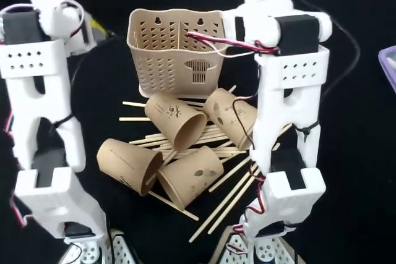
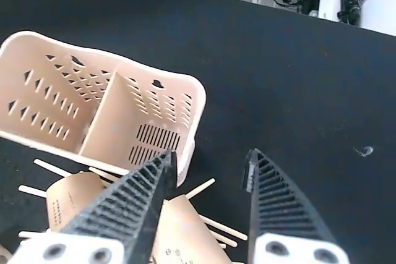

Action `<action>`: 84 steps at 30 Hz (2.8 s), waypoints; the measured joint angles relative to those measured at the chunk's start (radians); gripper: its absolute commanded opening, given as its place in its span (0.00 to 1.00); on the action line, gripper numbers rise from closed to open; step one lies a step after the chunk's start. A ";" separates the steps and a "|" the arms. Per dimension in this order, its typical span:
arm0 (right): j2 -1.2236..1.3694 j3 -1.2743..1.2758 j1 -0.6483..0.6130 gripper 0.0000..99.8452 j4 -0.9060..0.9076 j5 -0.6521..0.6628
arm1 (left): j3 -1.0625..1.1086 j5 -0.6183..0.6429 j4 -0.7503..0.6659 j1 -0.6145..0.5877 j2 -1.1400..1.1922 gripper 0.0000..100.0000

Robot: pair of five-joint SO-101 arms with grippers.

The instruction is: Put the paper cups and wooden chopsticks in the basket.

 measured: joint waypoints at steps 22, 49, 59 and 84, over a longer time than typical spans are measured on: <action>-0.213 0.244 0.025 0.19 0.002 -0.035 | 0.559 -0.003 -0.011 -0.081 -0.523 0.25; -0.760 1.079 0.006 0.19 0.002 0.023 | 2.125 0.044 -0.982 -0.083 -1.246 0.25; -1.148 1.752 0.003 0.19 -0.308 0.135 | 2.257 0.044 -1.122 -0.083 -1.343 0.25; -1.252 2.214 0.115 0.19 -0.896 0.114 | 2.260 0.048 -1.123 -0.083 -1.349 0.25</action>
